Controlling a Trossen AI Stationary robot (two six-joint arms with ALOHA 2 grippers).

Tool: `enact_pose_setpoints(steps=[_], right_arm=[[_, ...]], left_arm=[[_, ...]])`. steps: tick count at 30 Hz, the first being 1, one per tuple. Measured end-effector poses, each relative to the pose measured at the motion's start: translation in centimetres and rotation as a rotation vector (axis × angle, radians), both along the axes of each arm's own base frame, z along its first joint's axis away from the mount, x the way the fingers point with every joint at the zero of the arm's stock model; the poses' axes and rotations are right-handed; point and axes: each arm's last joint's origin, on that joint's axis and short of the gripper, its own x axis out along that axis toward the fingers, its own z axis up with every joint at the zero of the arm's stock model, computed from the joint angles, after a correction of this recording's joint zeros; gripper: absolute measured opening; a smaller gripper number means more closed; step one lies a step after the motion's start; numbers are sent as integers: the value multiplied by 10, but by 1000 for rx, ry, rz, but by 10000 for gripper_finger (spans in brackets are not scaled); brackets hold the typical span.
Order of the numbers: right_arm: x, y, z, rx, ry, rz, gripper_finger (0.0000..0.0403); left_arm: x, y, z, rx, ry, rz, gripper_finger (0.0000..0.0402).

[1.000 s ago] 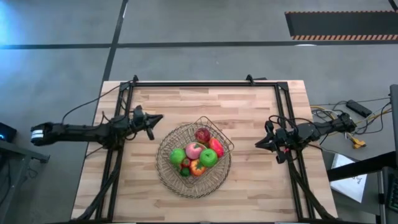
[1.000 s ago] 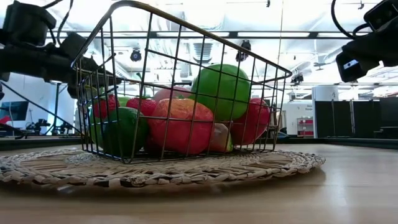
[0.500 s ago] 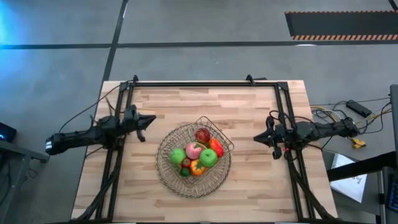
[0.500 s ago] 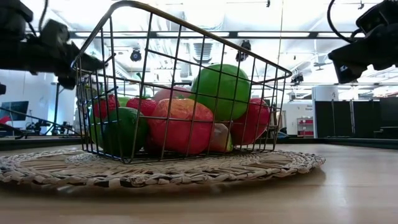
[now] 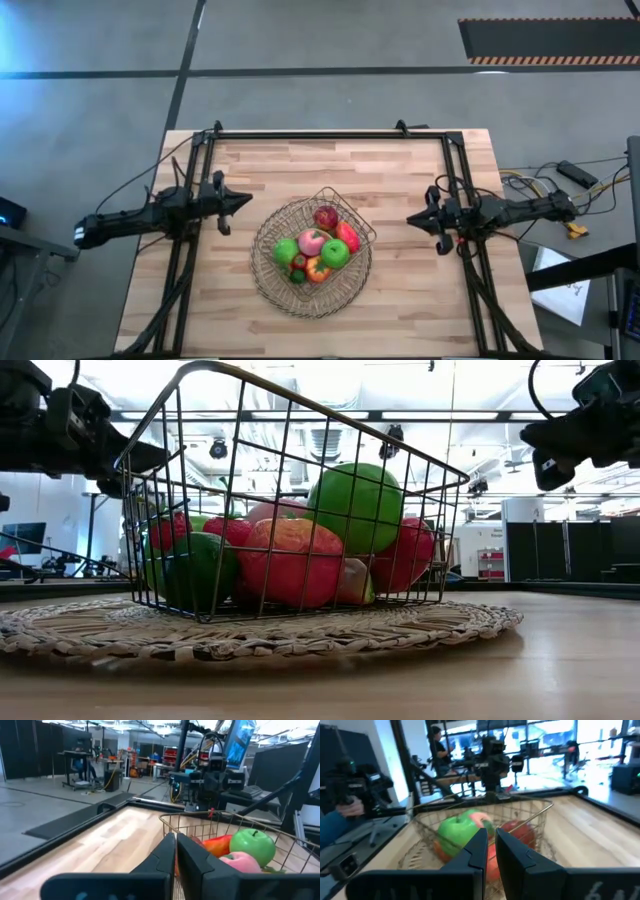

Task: Build produce basket
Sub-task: Return to Home Position

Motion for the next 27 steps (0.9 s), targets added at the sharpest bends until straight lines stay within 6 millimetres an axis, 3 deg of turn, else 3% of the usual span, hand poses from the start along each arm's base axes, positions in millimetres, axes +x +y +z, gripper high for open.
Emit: enact_pose_setpoints(steps=[18,27], right_arm=[[2,-22,-3,-17,2,-137,27],[1,-22,0,-42,-27,-16,27]], left_arm=[[0,0,-1,22,10,-6,0],[1,0,-3,8,33,-7,0]])
